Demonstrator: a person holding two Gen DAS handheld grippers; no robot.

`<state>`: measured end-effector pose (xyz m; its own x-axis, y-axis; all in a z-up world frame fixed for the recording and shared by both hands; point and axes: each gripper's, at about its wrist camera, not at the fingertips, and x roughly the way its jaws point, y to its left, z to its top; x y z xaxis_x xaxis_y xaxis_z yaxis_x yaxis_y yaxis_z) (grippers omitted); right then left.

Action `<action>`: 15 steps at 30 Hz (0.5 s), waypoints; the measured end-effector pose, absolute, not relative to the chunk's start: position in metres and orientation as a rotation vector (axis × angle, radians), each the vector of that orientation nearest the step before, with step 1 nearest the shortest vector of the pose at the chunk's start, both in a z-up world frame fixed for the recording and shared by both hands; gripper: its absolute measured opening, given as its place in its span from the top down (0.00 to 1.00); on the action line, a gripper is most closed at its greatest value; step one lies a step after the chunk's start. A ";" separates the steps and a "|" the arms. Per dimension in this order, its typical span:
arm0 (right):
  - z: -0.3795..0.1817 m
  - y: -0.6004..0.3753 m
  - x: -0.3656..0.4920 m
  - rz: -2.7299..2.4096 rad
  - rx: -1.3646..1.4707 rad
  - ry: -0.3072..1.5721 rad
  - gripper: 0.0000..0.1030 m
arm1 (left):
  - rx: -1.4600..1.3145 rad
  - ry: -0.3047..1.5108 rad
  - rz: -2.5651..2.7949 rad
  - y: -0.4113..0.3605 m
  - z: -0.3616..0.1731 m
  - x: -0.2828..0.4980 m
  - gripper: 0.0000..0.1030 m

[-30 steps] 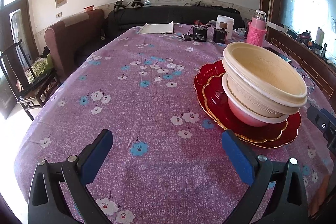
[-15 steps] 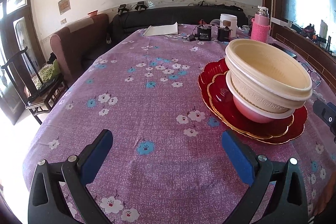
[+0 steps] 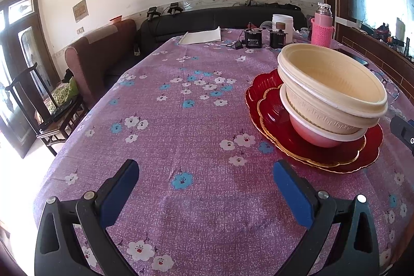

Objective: Organize plates and bowls

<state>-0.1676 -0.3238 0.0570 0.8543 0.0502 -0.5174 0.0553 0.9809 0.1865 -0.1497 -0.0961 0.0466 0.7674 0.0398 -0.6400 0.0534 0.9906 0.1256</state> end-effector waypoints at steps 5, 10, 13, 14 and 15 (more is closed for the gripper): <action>0.057 -0.323 -0.168 -0.002 0.199 0.545 0.11 | 0.142 0.696 -0.012 -0.097 0.047 -0.150 0.00; 0.057 -0.323 -0.168 -0.003 0.200 0.546 0.11 | 0.139 0.698 -0.017 -0.098 0.048 -0.150 0.00; 0.058 -0.323 -0.169 -0.002 0.204 0.544 0.11 | 0.133 0.704 -0.022 -0.097 0.048 -0.149 0.00; 0.057 -0.322 -0.168 -0.001 0.203 0.547 0.11 | 0.131 0.707 -0.022 -0.096 0.047 -0.149 0.00; 0.058 -0.323 -0.169 -0.001 0.203 0.547 0.11 | 0.130 0.708 -0.022 -0.096 0.047 -0.149 0.00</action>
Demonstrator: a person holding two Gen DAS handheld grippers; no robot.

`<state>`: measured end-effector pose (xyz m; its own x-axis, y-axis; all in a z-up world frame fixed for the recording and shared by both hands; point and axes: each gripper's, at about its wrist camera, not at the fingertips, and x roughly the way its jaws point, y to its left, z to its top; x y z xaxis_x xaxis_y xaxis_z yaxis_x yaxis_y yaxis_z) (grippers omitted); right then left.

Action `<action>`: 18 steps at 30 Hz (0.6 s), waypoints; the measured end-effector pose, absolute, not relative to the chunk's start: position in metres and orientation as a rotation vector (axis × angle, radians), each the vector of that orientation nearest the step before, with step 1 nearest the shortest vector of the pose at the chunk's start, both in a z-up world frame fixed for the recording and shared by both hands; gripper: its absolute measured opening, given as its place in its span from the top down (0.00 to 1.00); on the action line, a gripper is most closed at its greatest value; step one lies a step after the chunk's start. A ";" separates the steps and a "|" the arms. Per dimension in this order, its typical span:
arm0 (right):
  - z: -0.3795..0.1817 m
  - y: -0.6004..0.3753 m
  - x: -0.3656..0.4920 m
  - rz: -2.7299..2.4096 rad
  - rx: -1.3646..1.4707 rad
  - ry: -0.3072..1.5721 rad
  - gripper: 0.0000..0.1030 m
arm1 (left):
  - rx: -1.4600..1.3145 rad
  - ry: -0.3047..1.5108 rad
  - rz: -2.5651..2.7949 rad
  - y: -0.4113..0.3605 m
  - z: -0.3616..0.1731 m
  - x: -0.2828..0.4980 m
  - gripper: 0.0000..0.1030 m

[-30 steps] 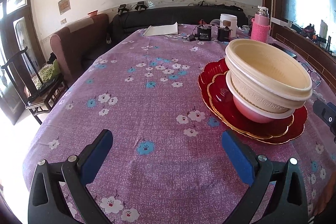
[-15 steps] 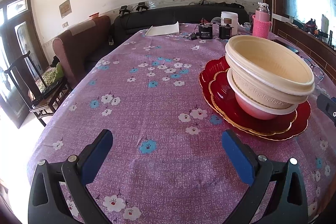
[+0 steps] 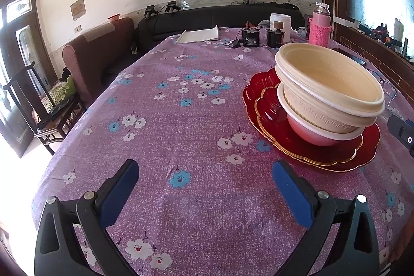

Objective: Organize plates and bowls

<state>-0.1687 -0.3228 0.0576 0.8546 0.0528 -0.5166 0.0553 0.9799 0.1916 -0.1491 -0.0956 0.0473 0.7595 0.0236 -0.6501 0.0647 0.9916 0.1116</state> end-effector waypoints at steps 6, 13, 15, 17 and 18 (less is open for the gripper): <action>0.056 -0.323 -0.168 -0.001 0.206 0.542 0.11 | 0.123 0.715 -0.026 -0.094 0.047 -0.149 0.00; 0.056 -0.323 -0.167 -0.001 0.205 0.549 0.11 | 0.124 0.716 -0.029 -0.094 0.047 -0.149 0.00; 0.057 -0.323 -0.168 -0.002 0.206 0.548 0.11 | 0.125 0.716 -0.030 -0.094 0.047 -0.149 0.00; 0.057 -0.323 -0.168 -0.003 0.206 0.550 0.11 | 0.127 0.715 -0.032 -0.094 0.047 -0.150 0.00; 0.057 -0.324 -0.168 -0.004 0.207 0.548 0.11 | 0.127 0.716 -0.035 -0.094 0.047 -0.150 0.00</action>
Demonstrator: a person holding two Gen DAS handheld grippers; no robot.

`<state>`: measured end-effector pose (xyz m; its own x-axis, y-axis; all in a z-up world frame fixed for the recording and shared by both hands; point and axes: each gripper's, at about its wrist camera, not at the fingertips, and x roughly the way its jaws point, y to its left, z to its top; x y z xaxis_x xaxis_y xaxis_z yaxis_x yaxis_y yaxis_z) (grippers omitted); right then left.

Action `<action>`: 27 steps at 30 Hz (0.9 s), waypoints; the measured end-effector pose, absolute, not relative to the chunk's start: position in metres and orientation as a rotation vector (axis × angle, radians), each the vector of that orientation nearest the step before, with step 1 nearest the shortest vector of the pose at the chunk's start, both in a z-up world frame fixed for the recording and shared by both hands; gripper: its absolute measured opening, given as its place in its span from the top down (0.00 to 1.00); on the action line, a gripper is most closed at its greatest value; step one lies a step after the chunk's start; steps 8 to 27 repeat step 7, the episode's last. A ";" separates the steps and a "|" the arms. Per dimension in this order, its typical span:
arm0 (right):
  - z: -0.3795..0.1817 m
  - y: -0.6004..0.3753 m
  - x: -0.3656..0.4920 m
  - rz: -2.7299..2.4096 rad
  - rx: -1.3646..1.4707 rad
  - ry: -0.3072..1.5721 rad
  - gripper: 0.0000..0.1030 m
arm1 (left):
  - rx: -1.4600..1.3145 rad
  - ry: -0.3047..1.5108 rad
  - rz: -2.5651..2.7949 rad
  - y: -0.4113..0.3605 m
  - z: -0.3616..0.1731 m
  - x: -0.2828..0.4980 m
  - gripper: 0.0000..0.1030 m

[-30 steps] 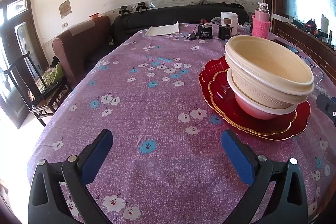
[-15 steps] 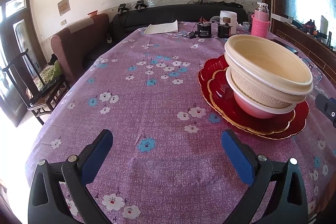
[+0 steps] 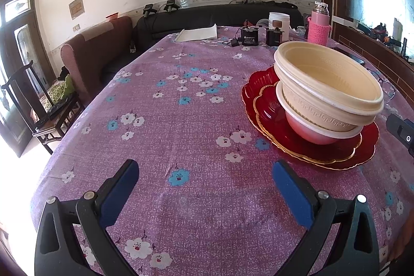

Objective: Organize plates and bowls

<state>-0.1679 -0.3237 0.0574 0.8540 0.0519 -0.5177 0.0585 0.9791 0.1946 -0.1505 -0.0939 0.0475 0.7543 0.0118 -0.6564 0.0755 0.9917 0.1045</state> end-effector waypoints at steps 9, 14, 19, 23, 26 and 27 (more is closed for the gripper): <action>0.057 -0.325 -0.168 -0.006 0.211 0.551 0.11 | 0.131 0.719 -0.054 -0.093 0.050 -0.154 0.00; 0.057 -0.325 -0.168 -0.006 0.211 0.551 0.11 | 0.131 0.719 -0.054 -0.093 0.050 -0.154 0.00; 0.057 -0.325 -0.168 -0.006 0.211 0.551 0.11 | 0.131 0.719 -0.054 -0.093 0.050 -0.154 0.00; 0.057 -0.325 -0.168 -0.006 0.211 0.551 0.11 | 0.131 0.719 -0.054 -0.093 0.050 -0.154 0.00; 0.057 -0.325 -0.168 -0.006 0.211 0.551 0.11 | 0.131 0.719 -0.054 -0.093 0.050 -0.154 0.00; 0.057 -0.325 -0.168 -0.006 0.211 0.551 0.11 | 0.131 0.719 -0.054 -0.093 0.050 -0.154 0.00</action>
